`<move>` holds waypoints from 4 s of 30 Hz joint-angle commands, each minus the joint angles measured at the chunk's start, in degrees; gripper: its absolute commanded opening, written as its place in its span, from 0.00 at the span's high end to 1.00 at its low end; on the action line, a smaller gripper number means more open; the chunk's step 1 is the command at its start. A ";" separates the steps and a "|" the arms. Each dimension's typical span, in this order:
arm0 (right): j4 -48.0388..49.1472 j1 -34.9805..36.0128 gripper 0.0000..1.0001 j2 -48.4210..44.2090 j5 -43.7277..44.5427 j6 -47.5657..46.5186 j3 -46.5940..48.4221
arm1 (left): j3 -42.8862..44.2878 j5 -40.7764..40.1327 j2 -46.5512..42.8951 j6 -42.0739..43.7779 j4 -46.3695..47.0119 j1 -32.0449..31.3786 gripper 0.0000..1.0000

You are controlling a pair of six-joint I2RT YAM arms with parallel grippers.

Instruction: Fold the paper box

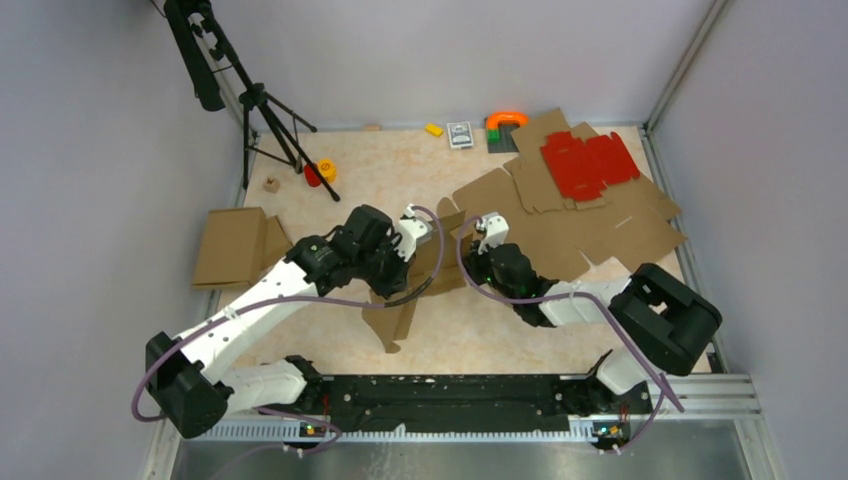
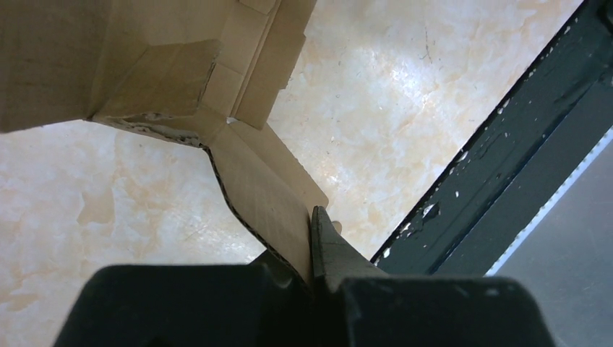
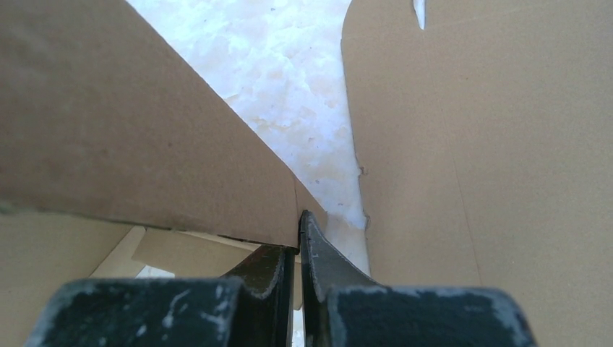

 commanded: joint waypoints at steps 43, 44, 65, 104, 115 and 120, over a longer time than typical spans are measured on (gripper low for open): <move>-5.55 -6.45 0.49 -12.36 -37.99 -13.06 -0.51 | 12.78 -4.33 13.75 -0.29 -3.36 -0.91 1.00; -5.37 -6.63 0.42 -12.26 -38.44 -13.09 -0.55 | 13.20 -4.73 14.15 -0.06 -3.91 -0.91 1.00; -0.66 -9.10 0.13 -11.90 -32.95 -17.47 -5.13 | 16.71 -1.57 16.57 4.10 -7.64 -0.33 1.00; 3.54 -13.93 0.31 -8.52 -34.41 -8.14 -5.36 | 8.61 3.59 5.33 -6.96 0.76 1.58 0.36; 4.30 -13.94 0.37 -9.02 -34.12 -6.13 -4.90 | 4.34 6.16 -1.89 -11.32 7.65 2.60 0.20; 4.03 -13.57 0.37 -8.96 -29.63 -0.46 -4.71 | 3.09 6.75 0.46 -15.26 8.99 2.60 0.26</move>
